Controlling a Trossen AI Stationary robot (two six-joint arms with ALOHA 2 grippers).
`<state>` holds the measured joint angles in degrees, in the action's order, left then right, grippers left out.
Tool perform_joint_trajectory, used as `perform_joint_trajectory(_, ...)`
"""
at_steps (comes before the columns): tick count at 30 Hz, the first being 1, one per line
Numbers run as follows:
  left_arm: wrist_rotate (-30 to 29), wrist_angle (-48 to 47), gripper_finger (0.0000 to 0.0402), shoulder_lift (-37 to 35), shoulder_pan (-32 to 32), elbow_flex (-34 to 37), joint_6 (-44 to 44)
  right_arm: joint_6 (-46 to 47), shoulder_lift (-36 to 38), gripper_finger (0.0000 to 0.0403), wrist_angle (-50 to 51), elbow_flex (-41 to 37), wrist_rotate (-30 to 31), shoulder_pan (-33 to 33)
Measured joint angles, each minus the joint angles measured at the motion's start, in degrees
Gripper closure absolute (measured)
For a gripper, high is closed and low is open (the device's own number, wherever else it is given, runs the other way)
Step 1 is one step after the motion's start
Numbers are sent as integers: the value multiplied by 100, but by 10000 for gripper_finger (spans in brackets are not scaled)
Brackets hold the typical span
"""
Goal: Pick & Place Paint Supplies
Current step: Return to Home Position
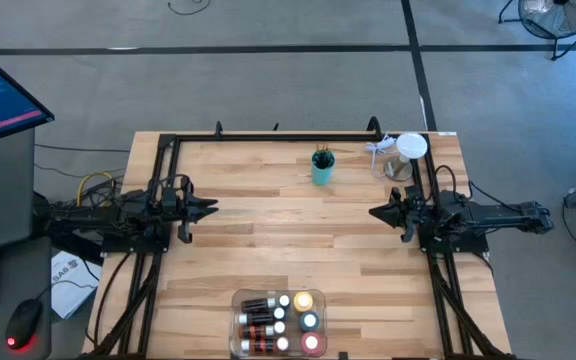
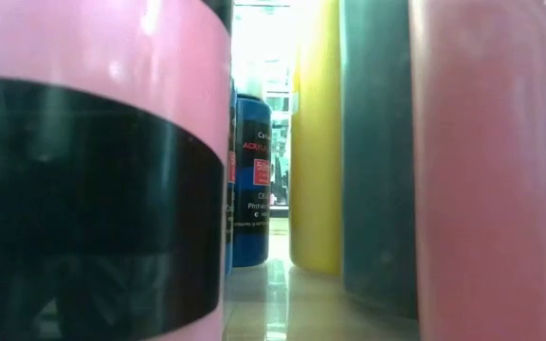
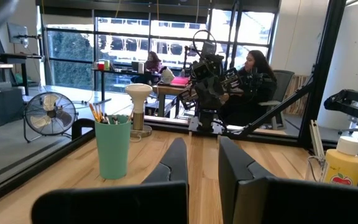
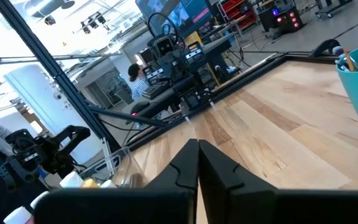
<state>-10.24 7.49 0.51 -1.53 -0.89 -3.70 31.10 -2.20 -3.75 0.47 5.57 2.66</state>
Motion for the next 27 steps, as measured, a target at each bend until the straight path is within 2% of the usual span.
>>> perform_joint_trajectory(27,0,48,400,0,1,0,0,-112,0,399,254,0,-142,-15)
